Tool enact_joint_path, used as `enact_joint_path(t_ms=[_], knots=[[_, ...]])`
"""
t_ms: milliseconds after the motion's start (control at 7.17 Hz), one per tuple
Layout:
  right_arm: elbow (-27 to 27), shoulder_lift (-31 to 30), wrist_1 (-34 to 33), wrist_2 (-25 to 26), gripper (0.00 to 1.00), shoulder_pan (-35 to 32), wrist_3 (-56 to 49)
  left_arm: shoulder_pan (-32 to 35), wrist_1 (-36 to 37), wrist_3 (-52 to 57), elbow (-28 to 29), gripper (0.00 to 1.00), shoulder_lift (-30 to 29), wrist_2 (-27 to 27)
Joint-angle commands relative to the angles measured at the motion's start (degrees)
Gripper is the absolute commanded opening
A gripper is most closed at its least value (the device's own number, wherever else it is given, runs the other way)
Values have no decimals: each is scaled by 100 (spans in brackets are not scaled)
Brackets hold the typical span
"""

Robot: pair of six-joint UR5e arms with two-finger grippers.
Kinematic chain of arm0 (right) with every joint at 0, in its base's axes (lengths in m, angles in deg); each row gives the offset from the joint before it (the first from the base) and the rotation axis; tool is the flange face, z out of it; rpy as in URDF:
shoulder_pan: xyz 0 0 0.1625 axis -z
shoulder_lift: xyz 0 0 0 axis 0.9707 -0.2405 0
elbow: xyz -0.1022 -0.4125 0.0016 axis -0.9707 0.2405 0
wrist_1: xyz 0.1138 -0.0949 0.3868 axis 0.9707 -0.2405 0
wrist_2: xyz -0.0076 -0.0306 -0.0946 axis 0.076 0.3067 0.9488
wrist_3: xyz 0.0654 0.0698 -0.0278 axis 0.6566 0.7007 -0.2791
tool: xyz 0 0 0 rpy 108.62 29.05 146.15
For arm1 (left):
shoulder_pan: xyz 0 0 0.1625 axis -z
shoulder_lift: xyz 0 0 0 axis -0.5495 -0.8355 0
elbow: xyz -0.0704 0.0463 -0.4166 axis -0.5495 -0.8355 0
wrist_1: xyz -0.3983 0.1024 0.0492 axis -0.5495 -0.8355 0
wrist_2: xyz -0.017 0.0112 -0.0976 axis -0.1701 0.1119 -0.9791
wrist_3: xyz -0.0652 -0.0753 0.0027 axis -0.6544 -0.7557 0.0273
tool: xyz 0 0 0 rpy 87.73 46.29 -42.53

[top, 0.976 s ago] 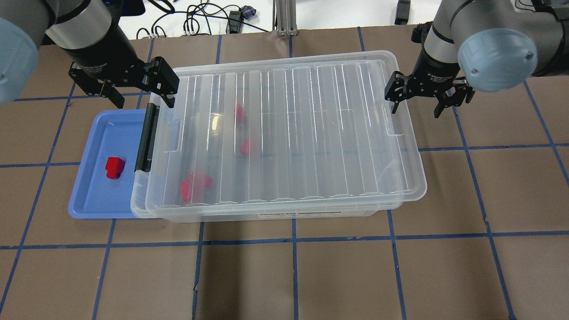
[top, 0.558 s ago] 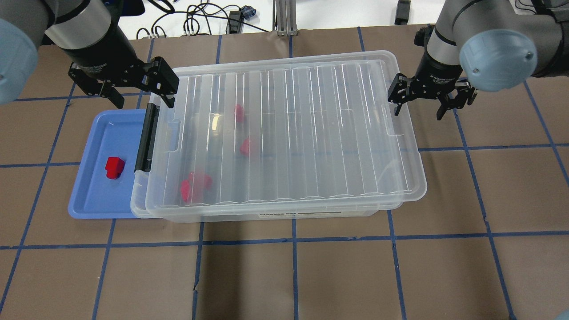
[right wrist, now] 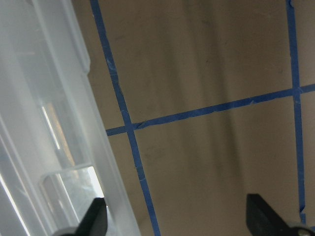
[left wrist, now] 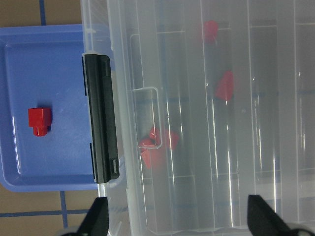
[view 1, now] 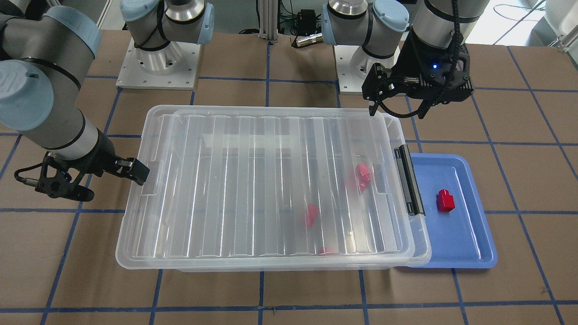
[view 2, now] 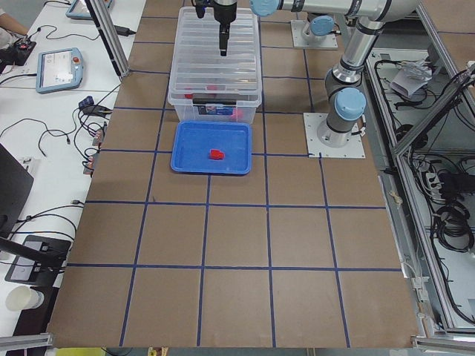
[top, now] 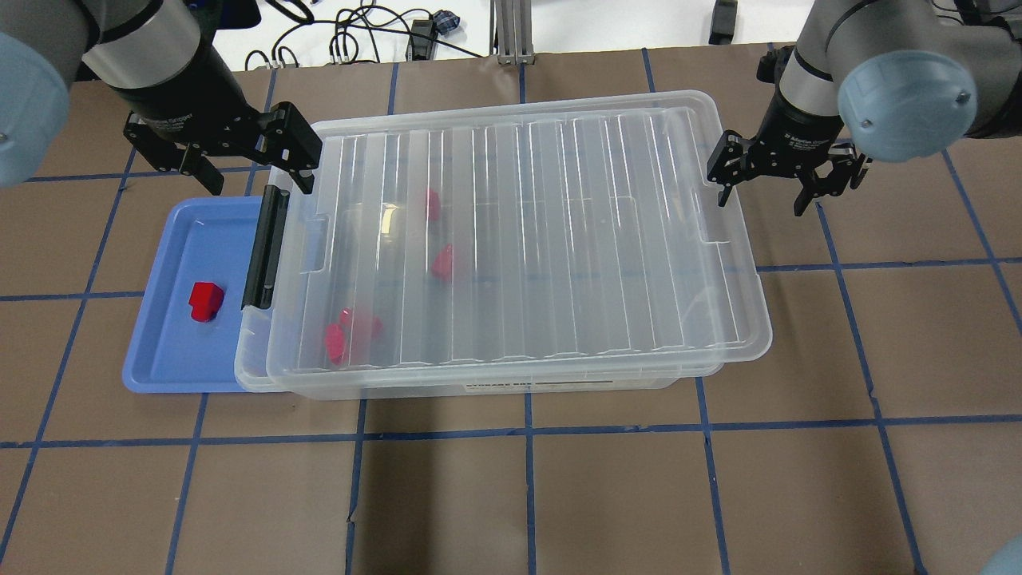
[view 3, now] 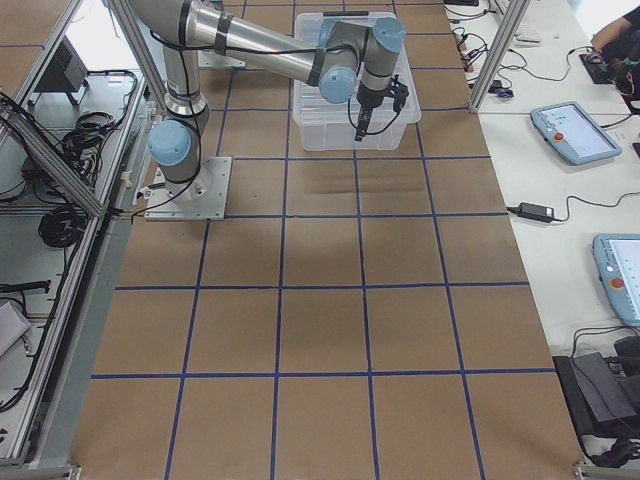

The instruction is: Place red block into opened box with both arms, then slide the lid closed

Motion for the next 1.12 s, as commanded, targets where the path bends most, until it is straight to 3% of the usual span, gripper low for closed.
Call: enact_joint_path(t_ms=[0,976], knots=[[4,8,-3,259,100,256,-384,0,6,0,7,100,-9,0],[83,0,-12,418,100,1170,-1572,0,23,0,-1,100,8,-9]])
